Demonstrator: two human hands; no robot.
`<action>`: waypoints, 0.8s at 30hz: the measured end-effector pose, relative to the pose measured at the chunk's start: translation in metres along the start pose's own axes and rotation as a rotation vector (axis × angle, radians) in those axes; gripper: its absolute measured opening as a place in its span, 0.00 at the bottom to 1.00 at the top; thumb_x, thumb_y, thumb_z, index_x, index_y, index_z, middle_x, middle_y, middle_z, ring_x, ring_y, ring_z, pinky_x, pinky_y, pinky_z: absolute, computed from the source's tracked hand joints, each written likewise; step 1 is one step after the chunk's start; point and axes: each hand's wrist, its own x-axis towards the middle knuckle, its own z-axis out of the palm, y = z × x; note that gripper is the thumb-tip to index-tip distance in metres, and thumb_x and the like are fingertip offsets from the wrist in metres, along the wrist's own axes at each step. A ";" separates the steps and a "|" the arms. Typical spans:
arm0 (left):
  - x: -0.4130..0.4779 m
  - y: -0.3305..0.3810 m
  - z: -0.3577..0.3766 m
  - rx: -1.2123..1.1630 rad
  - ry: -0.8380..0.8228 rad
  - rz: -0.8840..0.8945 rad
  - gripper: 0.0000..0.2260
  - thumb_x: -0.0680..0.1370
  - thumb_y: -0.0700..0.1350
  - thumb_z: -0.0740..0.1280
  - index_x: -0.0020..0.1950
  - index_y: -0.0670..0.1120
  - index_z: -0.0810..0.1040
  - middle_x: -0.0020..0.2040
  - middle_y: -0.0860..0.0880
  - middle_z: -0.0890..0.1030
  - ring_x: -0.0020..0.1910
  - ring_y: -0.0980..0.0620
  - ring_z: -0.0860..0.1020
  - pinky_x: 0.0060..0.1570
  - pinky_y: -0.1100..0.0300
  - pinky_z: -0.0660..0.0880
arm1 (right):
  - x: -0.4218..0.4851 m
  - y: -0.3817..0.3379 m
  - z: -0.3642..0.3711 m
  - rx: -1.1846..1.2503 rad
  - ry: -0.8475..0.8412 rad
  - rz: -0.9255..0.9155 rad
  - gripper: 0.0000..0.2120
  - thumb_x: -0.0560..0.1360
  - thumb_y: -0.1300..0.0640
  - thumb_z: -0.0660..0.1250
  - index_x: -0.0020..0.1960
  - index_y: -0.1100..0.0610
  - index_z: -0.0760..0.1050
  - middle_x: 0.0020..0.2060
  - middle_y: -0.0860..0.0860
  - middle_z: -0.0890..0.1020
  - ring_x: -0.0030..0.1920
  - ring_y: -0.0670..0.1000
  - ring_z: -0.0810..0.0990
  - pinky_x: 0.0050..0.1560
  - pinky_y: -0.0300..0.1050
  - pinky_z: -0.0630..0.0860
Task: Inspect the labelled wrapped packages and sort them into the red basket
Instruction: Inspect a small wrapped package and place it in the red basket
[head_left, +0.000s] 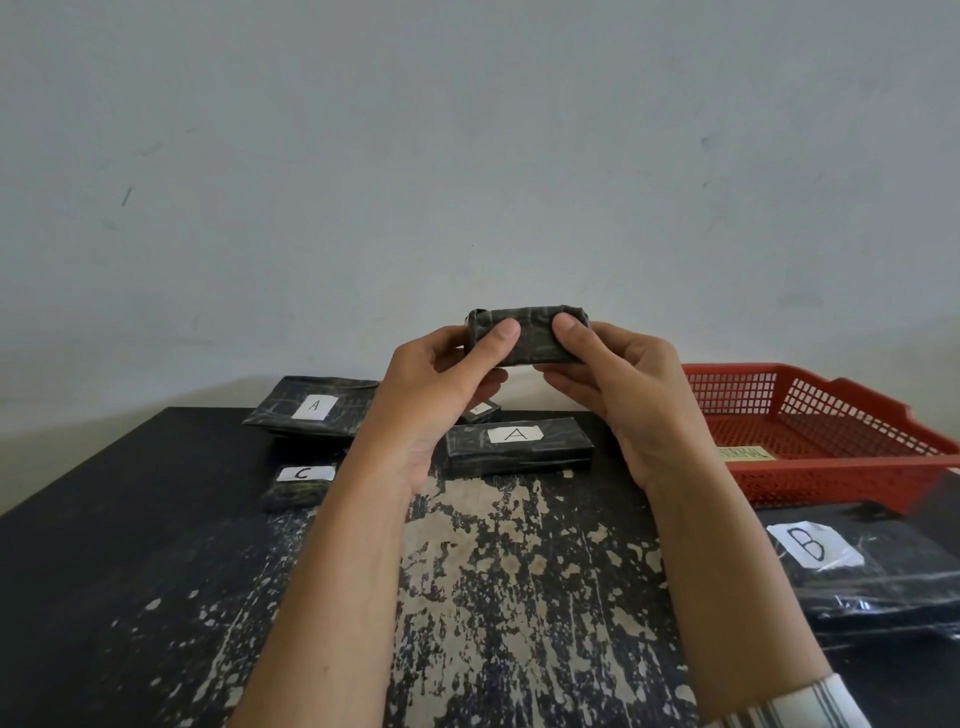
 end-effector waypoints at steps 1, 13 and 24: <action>0.000 0.000 0.000 -0.003 0.005 -0.007 0.18 0.68 0.58 0.77 0.50 0.47 0.87 0.43 0.51 0.87 0.46 0.55 0.85 0.62 0.53 0.81 | 0.000 0.000 0.000 -0.002 -0.001 0.001 0.13 0.80 0.54 0.72 0.59 0.62 0.84 0.48 0.55 0.89 0.51 0.51 0.89 0.55 0.41 0.84; 0.002 -0.003 -0.003 -0.021 0.042 0.015 0.04 0.76 0.45 0.75 0.48 0.45 0.86 0.45 0.49 0.87 0.47 0.56 0.85 0.60 0.56 0.81 | 0.000 0.002 -0.003 -0.041 -0.085 0.006 0.14 0.75 0.60 0.76 0.61 0.59 0.83 0.52 0.53 0.89 0.57 0.51 0.87 0.63 0.47 0.82; 0.000 0.002 -0.003 -0.074 0.012 -0.038 0.15 0.76 0.52 0.74 0.60 0.47 0.84 0.48 0.47 0.88 0.46 0.52 0.87 0.48 0.62 0.83 | -0.001 0.001 -0.005 -0.175 -0.066 -0.052 0.20 0.74 0.62 0.77 0.65 0.52 0.83 0.54 0.48 0.89 0.58 0.47 0.86 0.69 0.51 0.78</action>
